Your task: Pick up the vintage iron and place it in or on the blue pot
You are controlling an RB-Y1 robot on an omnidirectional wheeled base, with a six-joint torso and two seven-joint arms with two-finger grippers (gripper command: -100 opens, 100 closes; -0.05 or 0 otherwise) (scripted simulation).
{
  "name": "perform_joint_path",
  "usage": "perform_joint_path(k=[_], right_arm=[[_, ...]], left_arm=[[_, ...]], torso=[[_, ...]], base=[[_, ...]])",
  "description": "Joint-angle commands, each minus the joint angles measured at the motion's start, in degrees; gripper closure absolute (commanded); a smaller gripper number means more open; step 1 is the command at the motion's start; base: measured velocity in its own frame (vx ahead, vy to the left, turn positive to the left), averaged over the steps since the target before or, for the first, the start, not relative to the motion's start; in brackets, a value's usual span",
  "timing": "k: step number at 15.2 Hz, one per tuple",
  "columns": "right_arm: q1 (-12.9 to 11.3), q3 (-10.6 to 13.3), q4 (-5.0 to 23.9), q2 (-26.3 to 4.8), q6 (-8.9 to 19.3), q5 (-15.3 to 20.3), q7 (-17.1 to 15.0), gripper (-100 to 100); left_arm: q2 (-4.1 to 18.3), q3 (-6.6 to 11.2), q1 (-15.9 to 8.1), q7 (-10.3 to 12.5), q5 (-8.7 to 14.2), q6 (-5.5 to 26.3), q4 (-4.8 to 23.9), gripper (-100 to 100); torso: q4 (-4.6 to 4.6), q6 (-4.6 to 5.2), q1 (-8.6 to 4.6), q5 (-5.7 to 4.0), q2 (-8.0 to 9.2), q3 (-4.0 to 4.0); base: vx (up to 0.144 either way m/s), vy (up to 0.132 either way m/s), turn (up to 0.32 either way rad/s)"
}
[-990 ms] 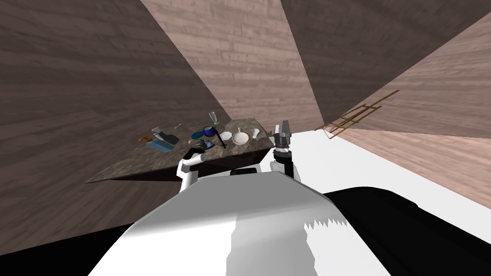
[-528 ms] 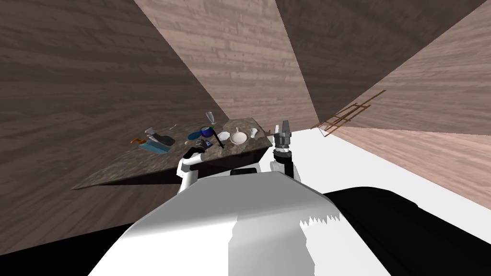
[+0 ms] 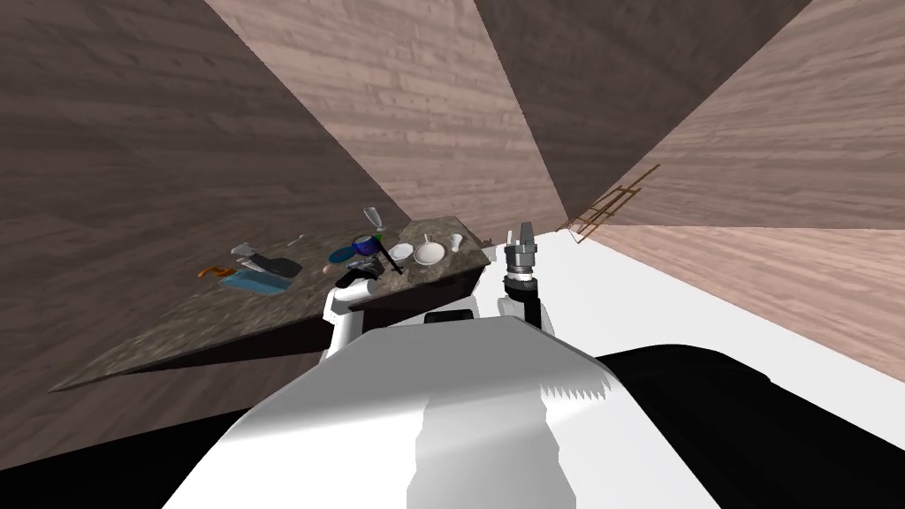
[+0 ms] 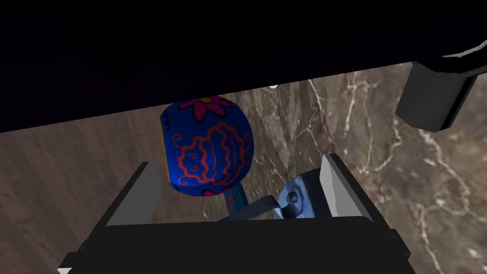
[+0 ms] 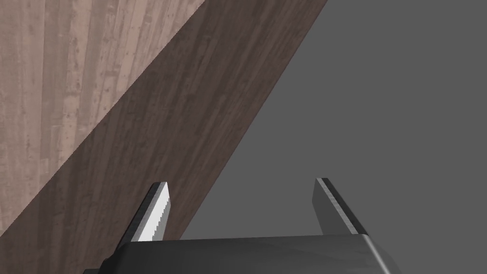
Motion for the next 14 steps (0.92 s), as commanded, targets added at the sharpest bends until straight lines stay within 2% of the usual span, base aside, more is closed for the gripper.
perform_joint_path(k=[1, 2, 5, 6, 8, 9, 12, 14], right_arm=[[0.0, 0.0, 0.0, 0.0, 0.0, 0.0, 0.0, 0], [0.0, 0.0, 0.0, 0.0, 0.0, 0.0, 0.0, 0], [0.0, 0.0, 0.0, 0.0, 0.0, 0.0, 0.0, 0], [0.0, 0.0, 0.0, 0.0, 0.0, 0.0, 0.0, 0], [0.01, -0.01, 0.0, -0.01, 0.0, 0.0, 0.0, 0], [0.0, -0.01, 0.0, -0.01, 0.0, 0.0, 0.0, 0], [0.01, -0.01, 0.0, -0.01, 0.0, 0.0, 0.0, 0], [0.01, -0.01, 0.0, -0.01, 0.0, 0.0, 0.0, 0]], left_arm=[[0.53, 0.11, -0.5, 0.25, 0.61, 2.75, -0.29, -100], [0.53, 0.11, -0.5, 0.25, 0.61, 2.75, -0.29, -100], [1.3, 0.57, -1.24, 0.73, 1.07, 6.53, -0.73, -100], [1.3, 0.57, -1.24, 0.73, 1.07, 6.53, -0.73, -100], [1.8, 1.12, -1.71, 1.15, 1.06, 9.14, -1.07, -100], [1.8, 1.12, -1.71, 1.15, 1.06, 9.14, -1.07, -100], [2.53, 2.35, -2.33, 1.95, 0.48, 13.06, -1.71, -100], [2.75, 2.84, -2.5, 2.25, 0.15, 14.32, -1.95, -100]], torso=[[0.0, 0.0, 0.0, 0.0, 0.0, 0.0], [0.0, -0.01, 0.01, 0.0, 0.01, 0.0], [0.0, -0.01, 0.12, 0.02, -0.02, -0.01], [-0.01, 0.0, 0.14, 0.03, -0.03, -0.02], [-0.02, 0.0, 0.17, 0.05, -0.06, -0.03], [-0.02, 0.01, 0.17, 0.05, -0.06, -0.04], [-0.02, 0.0, 0.24, 0.07, -0.08, -0.05], [-0.03, -0.02, 0.32, 0.08, -0.09, -0.05]], base=[[-0.047, -0.053, -0.18], [-0.04, -0.041, -0.118], [-0.034, -0.03, -0.159], [-0.026, -0.016, -0.116], [-0.026, -0.015, -0.112], [-0.024, -0.009, -0.114], [-0.021, 0.006, -0.116], [-0.016, 0.023, -0.079]])
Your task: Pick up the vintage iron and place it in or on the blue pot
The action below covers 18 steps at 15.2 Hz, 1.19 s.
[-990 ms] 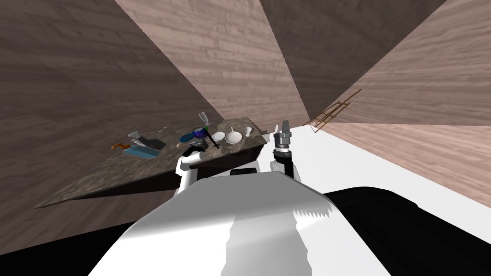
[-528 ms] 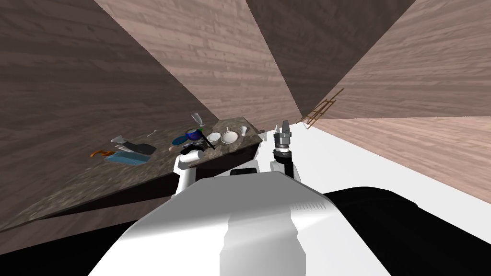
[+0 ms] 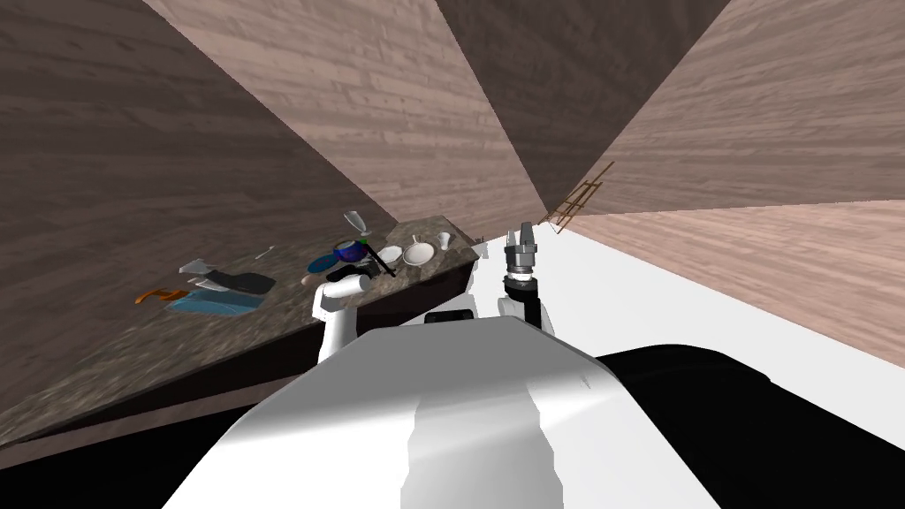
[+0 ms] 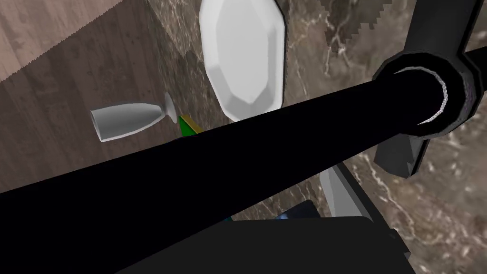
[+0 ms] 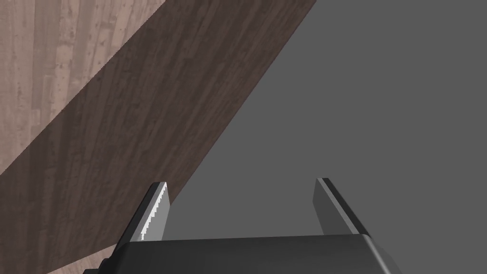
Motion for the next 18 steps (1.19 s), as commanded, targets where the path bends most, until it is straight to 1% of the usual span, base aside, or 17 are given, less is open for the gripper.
perform_joint_path(k=[1, 2, 7, 12, 15, 16, 17, 18], right_arm=[[0.0, 0.0, 0.0, 0.0, 0.0, 0.0, 0.0, 0], [0.0, 0.0, 0.0, 0.0, 0.0, 0.0, 0.0, 0], [0.0, 0.0, 0.0, 0.0, 0.0, 0.0, 0.0, 0], [0.0, -0.01, 0.0, -0.01, 0.0, 0.0, 0.0, 0], [0.01, -0.01, 0.0, -0.01, 0.0, 0.0, 0.0, 0], [0.01, -0.01, 0.0, -0.01, 0.0, 0.0, 0.0, 0], [0.01, -0.01, 0.0, -0.01, 0.0, 0.0, 0.0, 0], [0.0, -0.01, 0.0, 0.0, 0.0, 0.0, 0.0, 0]], left_arm=[[0.37, 0.94, -0.34, 0.63, -0.73, 2.54, -0.54, -100], [0.37, 0.94, -0.34, 0.63, -0.73, 2.54, -0.54, -100], [1.27, 3.69, -0.95, 2.27, -3.16, 7.83, -1.56, -100], [1.89, 6.18, -1.29, 3.76, -5.72, 11.65, -2.3, -100], [2.33, 8.27, -1.44, 4.99, -8.04, 14.28, -3.07, -100], [2.29, 7.55, -1.51, 4.47, -7.11, 13.38, -2.7, -100], [2.46, 7.57, -2.6, 4.86, -8.12, 12.45, -0.55, -100], [2.5, 7.54, -2.87, 4.92, -8.33, 12.18, -0.03, -100]], torso=[[0.0, 0.0, 0.0, 0.0, 0.0, 0.0], [0.0, 0.01, 0.03, 0.0, -0.01, -0.01], [-0.01, 0.0, 0.16, 0.03, -0.05, -0.03], [-0.01, -0.02, 0.25, 0.06, -0.06, -0.03], [-0.02, -0.03, 0.35, 0.07, -0.08, -0.05], [-0.02, -0.03, 0.39, 0.09, -0.1, -0.06], [-0.03, -0.02, 0.28, 0.08, -0.11, -0.06], [-0.03, 0.0, 0.16, 0.05, -0.11, -0.07]], base=[[-0.01, 0.032, -0.093], [-0.008, 0.032, -0.068], [-0.005, 0.052, -0.065], [-0.003, 0.074, -0.038], [0.005, 0.101, -0.016], [0.008, 0.063, -0.008], [0.001, 0.03, -0.03], [-0.003, 0.022, -0.049]])
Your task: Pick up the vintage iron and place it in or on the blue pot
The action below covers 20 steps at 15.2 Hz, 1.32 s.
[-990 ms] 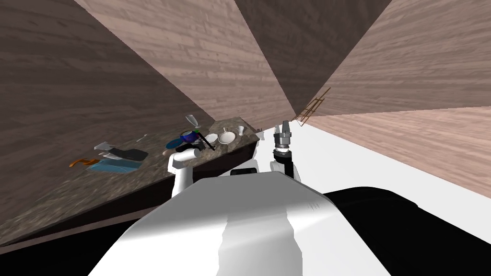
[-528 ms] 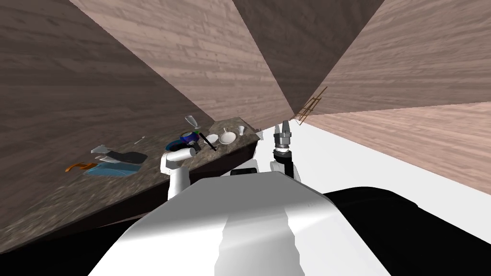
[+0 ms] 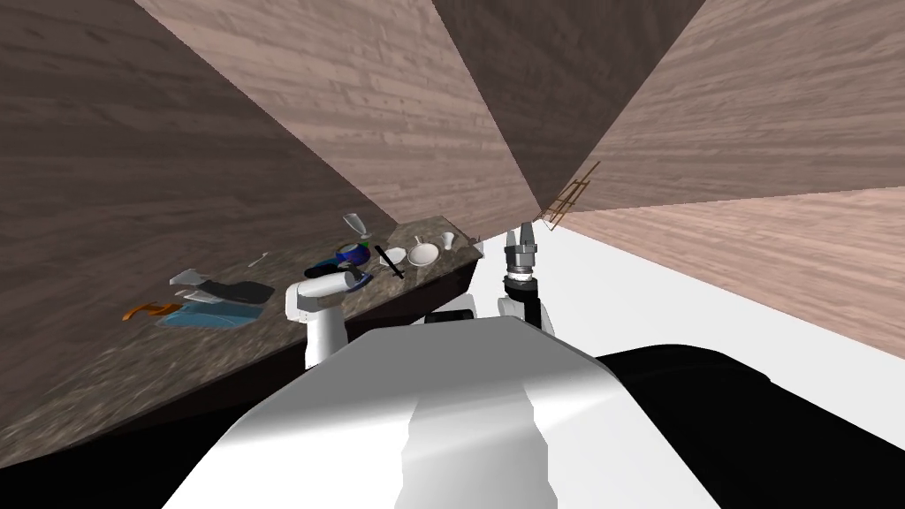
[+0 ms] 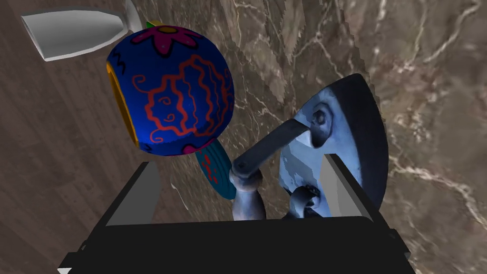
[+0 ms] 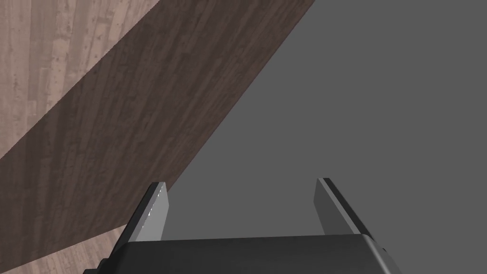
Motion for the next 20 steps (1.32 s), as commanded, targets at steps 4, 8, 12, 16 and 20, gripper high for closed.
perform_joint_path(k=[4, 8, 12, 16, 20], right_arm=[[0.0, 0.0, 0.0, 0.0, 0.0, 0.0, 0.0, 0], [0.0, 0.0, 0.0, 0.01, 0.0, 0.0, 0.0, 0], [-0.01, 0.0, 0.0, 0.0, 0.0, 0.0, 0.0, 0], [-0.01, 0.0, 0.0, -0.01, 0.0, 0.0, 0.0, 0], [-0.01, 0.0, 0.0, -0.01, 0.0, 0.0, 0.0, 0]], left_arm=[[0.23, -0.17, -1.44, 0.31, -1.02, -1.34, 2.65, -100], [-0.05, 0.09, 0.58, -0.12, 0.47, 0.48, -1.09, 100], [1.13, 1.57, -2.73, -0.99, 0.17, -0.56, 0.45, 100], [2.74, 3.5, -6.21, -1.91, 0.02, -1.53, 1.52, 100], [4.52, 5.65, -10.11, -3.05, -0.02, -2.58, 2.54, 100]], torso=[[0.0, 0.0, -0.11, -0.03, 0.02, 0.01], [0.03, -0.05, -0.27, -0.08, 0.04, 0.03], [0.14, 0.06, -0.1, -0.13, 0.15, 0.14], [0.22, -0.01, 0.13, -0.14, 0.35, 0.27], [0.32, -0.02, 0.05, -0.23, 0.52, 0.41]], base=[[-0.005, 0.011, -0.032], [0.004, -0.015, 0.045], [-0.032, 0.037, -0.098], [-0.07, 0.095, -0.135], [-0.093, 0.099, -0.171]])
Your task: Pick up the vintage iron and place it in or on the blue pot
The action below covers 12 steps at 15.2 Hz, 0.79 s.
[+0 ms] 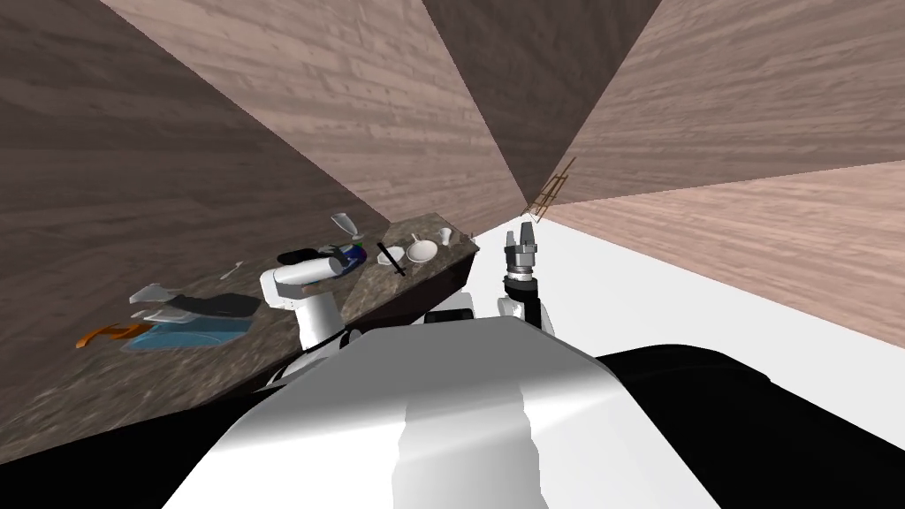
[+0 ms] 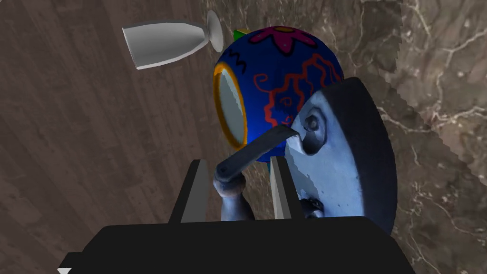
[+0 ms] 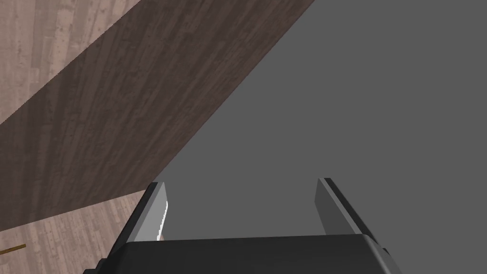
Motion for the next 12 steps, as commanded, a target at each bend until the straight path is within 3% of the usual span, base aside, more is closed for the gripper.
perform_joint_path(k=[1, 8, 12], right_arm=[[0.0, 0.0, 0.0, 0.0, 0.0, 0.0, 0.0, 0], [0.0, 0.0, 0.0, 0.0, 0.0, 0.0, 0.0, 0], [0.0, 0.0, 0.0, 0.0, 0.0, 0.0, 0.0, 0]], left_arm=[[1.39, 1.46, -2.11, -0.9, 0.47, -1.27, 1.26, 100], [4.55, 4.49, -7.28, -1.97, 0.02, -3.41, 2.94, 100], [7.3, 5.9, -9.15, -1.04, -1.45, -6.1, 5.2, 100]], torso=[[0.0, 0.0, 0.0, 0.0, 0.0, 0.0], [0.09, -0.04, -0.21, -0.11, 0.06, 0.08], [0.12, -0.07, -0.21, -0.11, 0.12, 0.12]], base=[[-0.089, 0.112, -0.173], [-0.087, 0.079, -0.14], [-0.084, 0.082, -0.193]])
